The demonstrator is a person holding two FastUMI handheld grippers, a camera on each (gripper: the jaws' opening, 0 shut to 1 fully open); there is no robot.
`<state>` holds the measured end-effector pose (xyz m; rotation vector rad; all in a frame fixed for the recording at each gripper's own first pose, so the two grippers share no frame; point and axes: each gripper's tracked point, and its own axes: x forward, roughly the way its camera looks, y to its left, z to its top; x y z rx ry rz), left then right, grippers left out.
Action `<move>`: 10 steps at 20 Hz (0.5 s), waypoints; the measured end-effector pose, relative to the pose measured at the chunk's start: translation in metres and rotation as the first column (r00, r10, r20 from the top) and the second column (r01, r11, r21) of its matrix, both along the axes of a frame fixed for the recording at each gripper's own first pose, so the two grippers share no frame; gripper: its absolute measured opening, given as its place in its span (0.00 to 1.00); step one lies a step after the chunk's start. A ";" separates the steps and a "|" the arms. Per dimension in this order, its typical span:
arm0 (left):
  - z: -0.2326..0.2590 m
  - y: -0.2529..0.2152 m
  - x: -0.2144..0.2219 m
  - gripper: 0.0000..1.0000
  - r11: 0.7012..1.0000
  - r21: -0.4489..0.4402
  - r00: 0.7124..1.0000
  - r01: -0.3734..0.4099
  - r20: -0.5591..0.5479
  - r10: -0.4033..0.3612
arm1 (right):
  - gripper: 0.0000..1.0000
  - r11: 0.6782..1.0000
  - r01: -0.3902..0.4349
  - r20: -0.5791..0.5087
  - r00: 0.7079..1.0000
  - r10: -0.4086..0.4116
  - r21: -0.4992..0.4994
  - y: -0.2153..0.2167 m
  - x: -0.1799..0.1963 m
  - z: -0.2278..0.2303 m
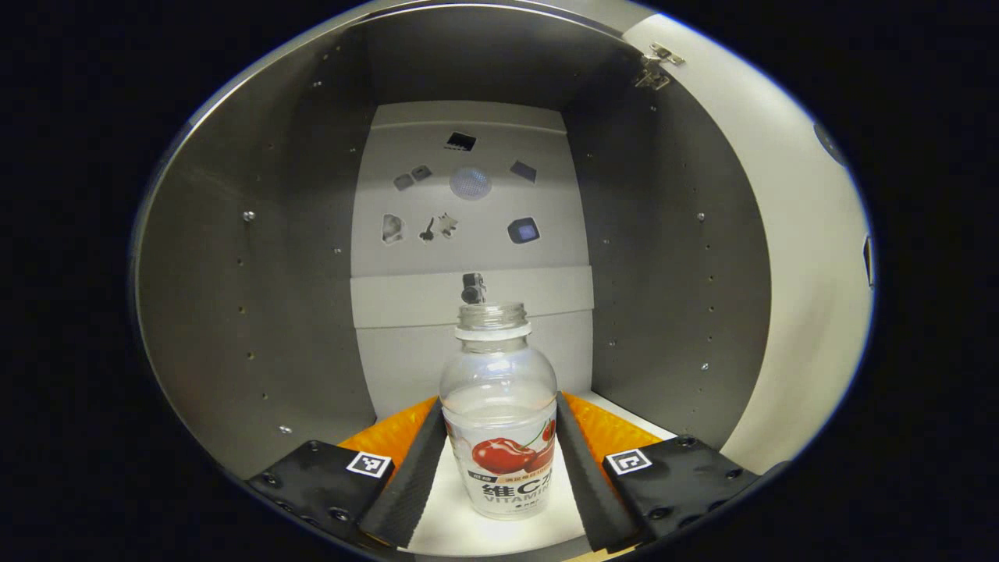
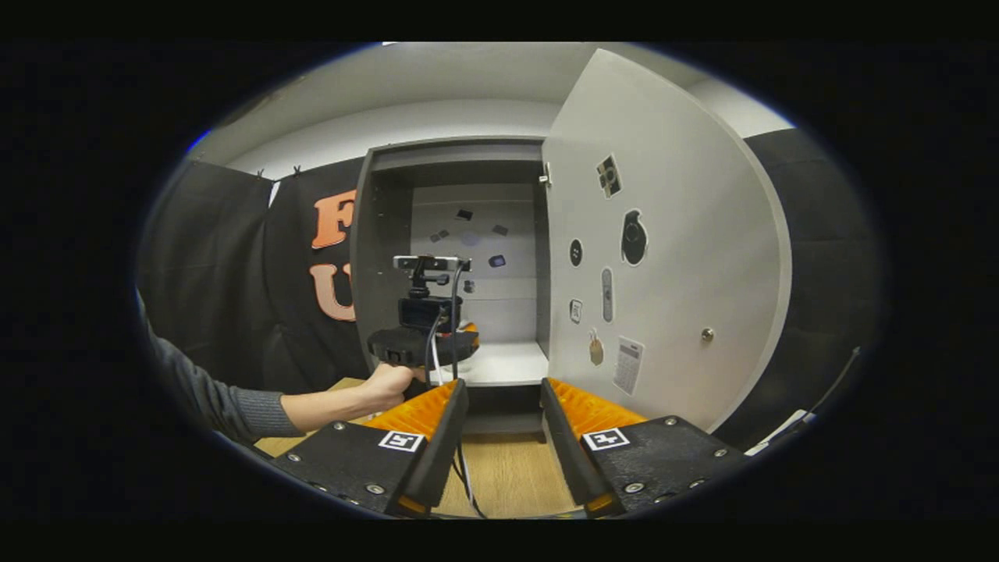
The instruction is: Open the cabinet door with the right hand, grasp the bottle in the cabinet with the left hand and place it on the coaster, then close the cabinet door with the right hand.
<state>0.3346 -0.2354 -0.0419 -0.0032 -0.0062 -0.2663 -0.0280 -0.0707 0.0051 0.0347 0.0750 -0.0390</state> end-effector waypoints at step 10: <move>-0.008 0.060 -0.092 0.86 1.000 -0.012 1.000 -0.027 0.005 0.027 | 0.60 0.999 -0.041 0.007 0.999 0.041 0.015 0.014 -0.018 -0.003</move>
